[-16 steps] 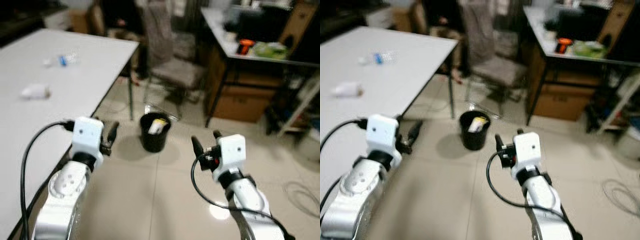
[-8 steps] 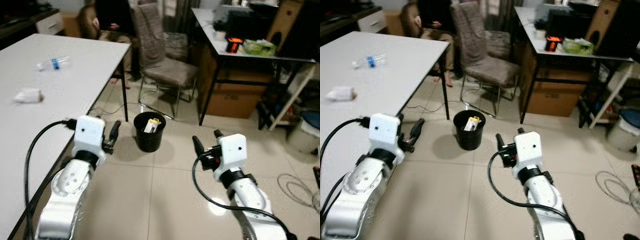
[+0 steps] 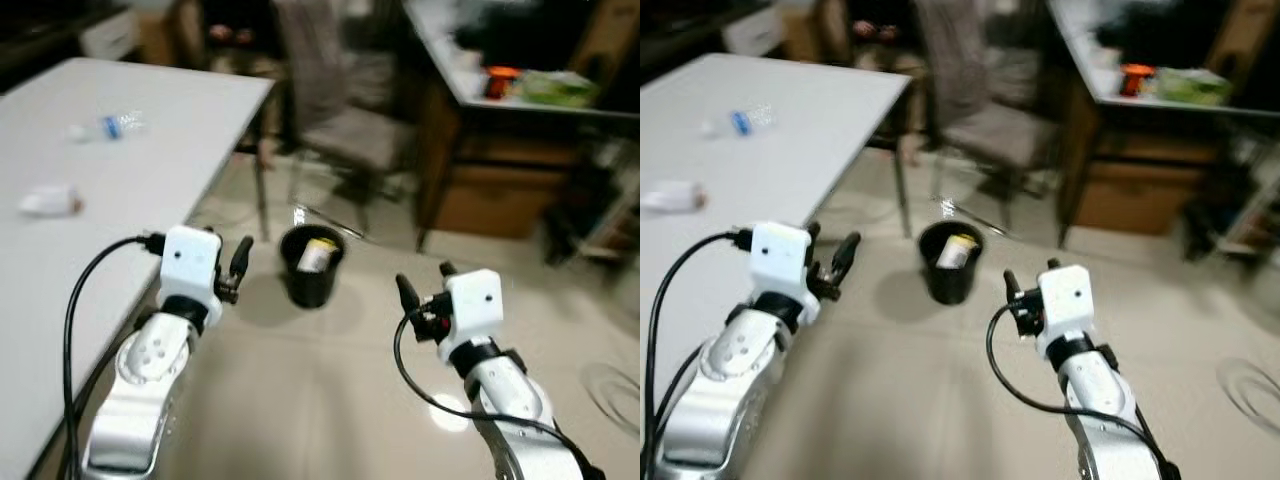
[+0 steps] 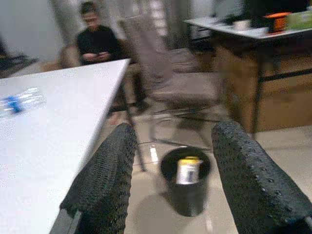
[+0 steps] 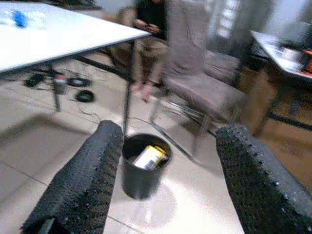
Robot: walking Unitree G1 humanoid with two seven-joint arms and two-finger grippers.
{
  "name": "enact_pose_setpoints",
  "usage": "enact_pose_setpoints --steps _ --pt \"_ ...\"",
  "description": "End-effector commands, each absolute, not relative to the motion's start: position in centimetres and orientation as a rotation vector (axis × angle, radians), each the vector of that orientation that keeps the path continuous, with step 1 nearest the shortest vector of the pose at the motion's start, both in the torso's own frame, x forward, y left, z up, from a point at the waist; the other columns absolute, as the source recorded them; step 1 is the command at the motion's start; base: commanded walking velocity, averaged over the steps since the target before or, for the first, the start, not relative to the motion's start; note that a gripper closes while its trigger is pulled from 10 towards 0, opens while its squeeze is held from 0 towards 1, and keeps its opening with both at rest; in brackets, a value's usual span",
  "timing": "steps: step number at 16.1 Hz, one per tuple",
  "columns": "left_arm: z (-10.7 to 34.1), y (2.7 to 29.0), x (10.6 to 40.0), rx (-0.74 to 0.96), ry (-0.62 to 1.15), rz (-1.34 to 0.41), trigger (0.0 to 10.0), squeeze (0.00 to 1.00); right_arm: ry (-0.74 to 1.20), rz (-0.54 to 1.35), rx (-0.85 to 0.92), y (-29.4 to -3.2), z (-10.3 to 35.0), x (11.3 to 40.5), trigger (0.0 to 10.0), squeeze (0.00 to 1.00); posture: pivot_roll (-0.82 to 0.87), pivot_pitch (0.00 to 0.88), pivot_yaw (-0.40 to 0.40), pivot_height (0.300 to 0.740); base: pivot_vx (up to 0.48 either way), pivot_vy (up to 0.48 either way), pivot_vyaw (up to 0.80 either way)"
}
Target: Picking trash to rubbish bin
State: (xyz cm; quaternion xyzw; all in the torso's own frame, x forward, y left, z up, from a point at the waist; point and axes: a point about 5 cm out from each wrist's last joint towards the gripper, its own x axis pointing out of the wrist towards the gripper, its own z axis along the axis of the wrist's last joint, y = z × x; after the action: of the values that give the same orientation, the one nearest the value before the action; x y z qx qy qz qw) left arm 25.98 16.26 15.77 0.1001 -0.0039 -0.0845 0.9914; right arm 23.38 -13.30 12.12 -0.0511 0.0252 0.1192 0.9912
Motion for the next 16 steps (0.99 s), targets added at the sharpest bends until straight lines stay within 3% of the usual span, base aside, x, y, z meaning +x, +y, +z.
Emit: enact_pose_setpoints --steps 1,11,16 --pt "15.86 17.24 26.00 0.218 -0.004 -0.132 10.0 0.00 0.029 0.271 -0.090 -12.43 12.58 23.52 10.0 0.00 -0.04 0.000 -0.038 0.740 0.394 0.000 0.52" --pt "15.88 17.63 26.08 0.226 -0.006 -0.120 10.0 0.00 0.022 0.295 -0.091 -12.06 12.56 24.01 10.0 0.00 -0.03 0.000 -0.043 0.740 0.393 0.000 0.77" --pt "15.70 17.20 26.17 0.225 -0.004 -0.144 10.0 0.00 0.014 0.265 -0.061 -12.58 12.62 24.03 10.0 0.00 -0.03 0.000 -0.039 0.740 0.393 0.000 0.00"
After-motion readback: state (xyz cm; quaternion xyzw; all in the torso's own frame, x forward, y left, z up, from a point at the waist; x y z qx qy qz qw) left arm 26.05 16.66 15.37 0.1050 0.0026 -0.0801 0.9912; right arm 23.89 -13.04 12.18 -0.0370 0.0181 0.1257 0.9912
